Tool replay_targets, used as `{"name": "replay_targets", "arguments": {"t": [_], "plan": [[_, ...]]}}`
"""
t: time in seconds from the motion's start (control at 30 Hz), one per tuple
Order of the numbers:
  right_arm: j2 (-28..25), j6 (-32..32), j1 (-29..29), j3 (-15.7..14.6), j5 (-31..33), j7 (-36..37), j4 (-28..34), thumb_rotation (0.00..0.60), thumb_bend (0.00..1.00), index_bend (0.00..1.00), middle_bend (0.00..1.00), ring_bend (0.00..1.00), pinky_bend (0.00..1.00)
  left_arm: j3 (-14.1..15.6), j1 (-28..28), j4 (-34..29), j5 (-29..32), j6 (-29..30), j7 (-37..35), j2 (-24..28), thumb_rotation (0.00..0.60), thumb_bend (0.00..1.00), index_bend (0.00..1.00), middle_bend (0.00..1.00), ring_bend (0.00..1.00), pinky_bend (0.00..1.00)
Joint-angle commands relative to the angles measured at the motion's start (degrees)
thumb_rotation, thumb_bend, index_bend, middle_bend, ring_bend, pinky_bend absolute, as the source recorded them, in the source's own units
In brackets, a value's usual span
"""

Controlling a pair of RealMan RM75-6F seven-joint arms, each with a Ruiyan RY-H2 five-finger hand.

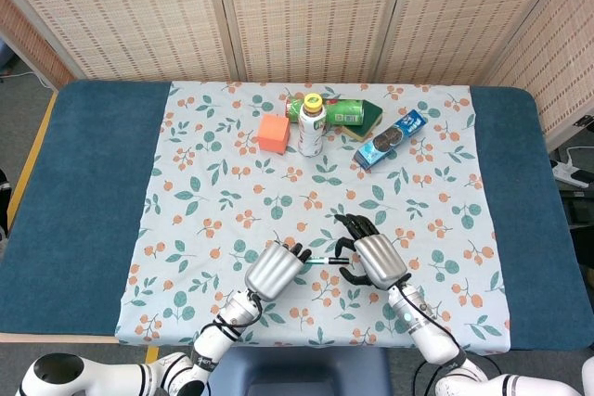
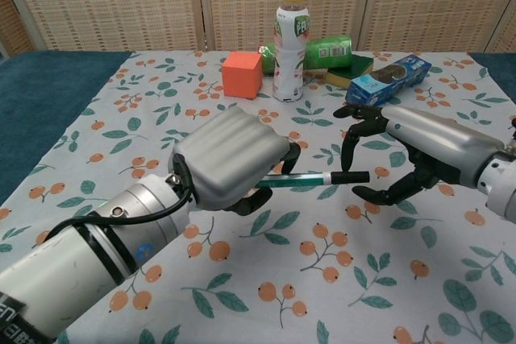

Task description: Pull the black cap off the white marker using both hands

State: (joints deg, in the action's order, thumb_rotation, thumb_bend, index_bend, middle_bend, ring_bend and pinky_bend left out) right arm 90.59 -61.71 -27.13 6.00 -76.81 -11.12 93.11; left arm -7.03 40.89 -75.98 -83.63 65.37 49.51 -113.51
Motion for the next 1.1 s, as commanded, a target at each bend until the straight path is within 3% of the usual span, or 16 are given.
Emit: {"name": "replay_targets", "arguments": {"t": [0.03, 0.83, 1.1], "plan": [[0.1, 0.0, -0.1, 0.1, 0.0, 0.2, 0.0, 0.6, 0.24, 0.48, 0.04, 0.0, 0.07, 0.1, 0.0, 0.1, 0.1, -0.1, 0.0, -0.1, 0.6, 0.44, 0.57, 0.7, 0.77, 0.9], [0.5, -0.8, -0.4, -0.4, 0.2, 0.7, -0.9, 0.6, 0.25, 0.52, 0.06, 0.0, 0.07, 0.6, 0.1, -0.8, -0.6, 0.1, 0.0, 0.4, 0.6, 0.44, 0.57, 0.7, 0.77, 0.9], [0.9, -1.1, -0.5, -0.4, 0.4, 0.3, -1.1, 0.6, 0.28, 0.59, 0.09, 0.0, 0.08, 0.6, 0.1, -0.9, -0.7, 0.1, -0.1, 0.6, 0.6, 0.44, 0.57, 0.7, 0.77, 0.9]]}}
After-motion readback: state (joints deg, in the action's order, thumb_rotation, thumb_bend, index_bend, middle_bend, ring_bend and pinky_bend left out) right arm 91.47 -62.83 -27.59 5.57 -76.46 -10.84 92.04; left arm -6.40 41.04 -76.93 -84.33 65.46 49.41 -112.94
